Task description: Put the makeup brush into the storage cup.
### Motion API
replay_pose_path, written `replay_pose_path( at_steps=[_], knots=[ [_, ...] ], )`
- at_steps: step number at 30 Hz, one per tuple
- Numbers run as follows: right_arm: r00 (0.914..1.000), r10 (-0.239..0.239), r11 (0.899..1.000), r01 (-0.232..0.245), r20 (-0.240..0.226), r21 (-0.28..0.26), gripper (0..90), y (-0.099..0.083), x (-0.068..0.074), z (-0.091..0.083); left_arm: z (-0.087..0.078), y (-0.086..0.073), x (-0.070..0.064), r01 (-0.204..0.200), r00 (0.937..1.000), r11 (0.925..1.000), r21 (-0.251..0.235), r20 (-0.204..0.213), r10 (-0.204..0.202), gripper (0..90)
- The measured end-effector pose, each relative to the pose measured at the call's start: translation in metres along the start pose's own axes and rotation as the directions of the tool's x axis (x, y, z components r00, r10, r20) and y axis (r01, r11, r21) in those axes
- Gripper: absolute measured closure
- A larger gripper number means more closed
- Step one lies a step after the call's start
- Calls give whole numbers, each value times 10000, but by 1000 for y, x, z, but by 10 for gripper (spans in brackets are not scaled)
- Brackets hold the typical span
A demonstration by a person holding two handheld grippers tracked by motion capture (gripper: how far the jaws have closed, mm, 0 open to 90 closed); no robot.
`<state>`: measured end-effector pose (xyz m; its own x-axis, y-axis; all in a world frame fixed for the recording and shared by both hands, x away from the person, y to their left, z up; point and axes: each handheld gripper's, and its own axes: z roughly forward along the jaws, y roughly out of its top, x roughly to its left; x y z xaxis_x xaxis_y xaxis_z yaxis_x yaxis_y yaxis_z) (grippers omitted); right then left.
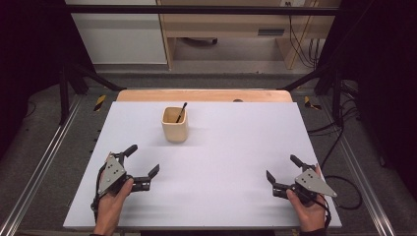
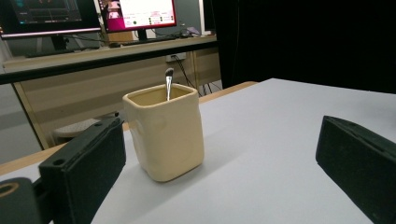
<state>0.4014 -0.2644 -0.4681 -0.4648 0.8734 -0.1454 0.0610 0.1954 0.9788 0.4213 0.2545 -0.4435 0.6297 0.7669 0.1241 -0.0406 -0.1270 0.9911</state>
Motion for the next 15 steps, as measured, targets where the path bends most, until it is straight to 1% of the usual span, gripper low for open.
replay_pose_path(
  at_steps=[3,6,7,10,13,15],
  knots=[
    [10000,-12,10000,12,-1,15,43,0,0,0,-4,-2,2,-73,10000,10000,-68,23,73,13],
    [10000,-17,10000,17,-5,19,43,0,0,0,-6,-5,5,-17,10000,9999,-163,1,17,13],
    [10000,-20,10000,20,-7,14,43,0,0,0,-7,-6,5,72,10000,9997,-221,-24,-73,13],
    [10000,-33,10000,33,-19,-13,44,0,0,0,-10,-8,8,152,9999,9994,-320,-57,-153,13],
    [10000,-35,9999,34,-39,-94,45,0,0,0,-13,-10,8,205,9998,9991,-373,-59,-207,13],
    [9999,-117,9996,115,-99,-251,44,0,-1,1,-15,-12,8,165,9998,9992,-351,-60,-167,13]
  ],
)
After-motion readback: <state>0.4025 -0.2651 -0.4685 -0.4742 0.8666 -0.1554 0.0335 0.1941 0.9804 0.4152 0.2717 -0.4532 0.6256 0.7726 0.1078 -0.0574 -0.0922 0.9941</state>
